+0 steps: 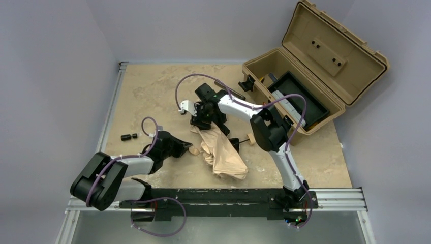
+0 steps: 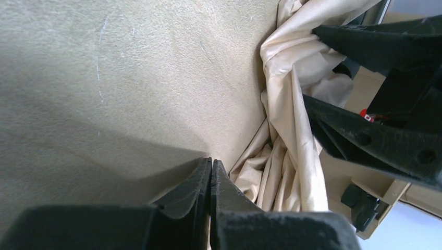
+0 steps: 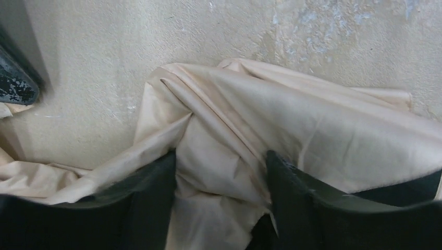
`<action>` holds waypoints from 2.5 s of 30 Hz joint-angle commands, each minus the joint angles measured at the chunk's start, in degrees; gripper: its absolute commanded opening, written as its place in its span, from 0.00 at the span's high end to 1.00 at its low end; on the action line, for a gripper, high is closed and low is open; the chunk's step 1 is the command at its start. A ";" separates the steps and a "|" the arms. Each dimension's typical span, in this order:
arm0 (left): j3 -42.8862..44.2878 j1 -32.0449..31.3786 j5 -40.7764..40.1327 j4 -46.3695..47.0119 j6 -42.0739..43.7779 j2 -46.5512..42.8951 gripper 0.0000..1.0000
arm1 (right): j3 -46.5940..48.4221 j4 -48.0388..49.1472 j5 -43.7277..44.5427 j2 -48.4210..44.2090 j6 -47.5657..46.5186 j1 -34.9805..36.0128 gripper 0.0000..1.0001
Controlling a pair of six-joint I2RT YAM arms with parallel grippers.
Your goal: Put away the umbrella
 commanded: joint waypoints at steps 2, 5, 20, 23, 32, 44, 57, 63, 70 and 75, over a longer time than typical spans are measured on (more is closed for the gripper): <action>-0.89 0.45 -1.51 -2.12 2.33 -3.93 1.00 | -0.55 -0.61 1.64 2.41 -1.28 0.33 0.69; -0.92 0.45 -1.82 -2.77 2.73 -4.33 1.00 | -3.68 0.60 -3.31 -0.43 -2.91 0.28 0.94; 2.08 0.54 -1.85 -1.75 2.88 -0.23 1.00 | -30.21 15.55 -27.17 -32.26 -10.52 -2.76 1.00; 3.57 0.82 -1.23 -2.03 3.72 0.91 1.00 | -33.17 16.34 -29.08 -36.03 -9.92 -2.76 1.00; 12.56 1.97 3.18 -2.99 8.16 6.62 1.00 | -40.89 8.30 -30.91 -44.02 -15.45 -2.58 1.00; 18.75 2.13 7.81 -5.93 10.32 14.39 1.00 | -41.20 9.02 -34.91 -54.34 -13.16 -1.54 1.00; 30.94 3.73 13.11 -11.84 16.85 12.83 1.00 | -46.35 0.37 -27.74 -50.25 -19.51 3.31 1.00; 38.44 4.76 15.62 -16.06 19.20 13.86 1.00 | -43.05 -4.88 -24.05 -44.32 -20.66 3.73 1.00; 43.86 4.85 19.94 -16.86 21.37 15.69 1.00 | -40.59 -4.37 -21.07 -37.73 -16.95 5.33 1.00; 42.74 4.93 21.46 -15.86 21.81 14.55 1.00 | -36.17 -4.17 -20.67 -31.29 -14.49 4.07 1.00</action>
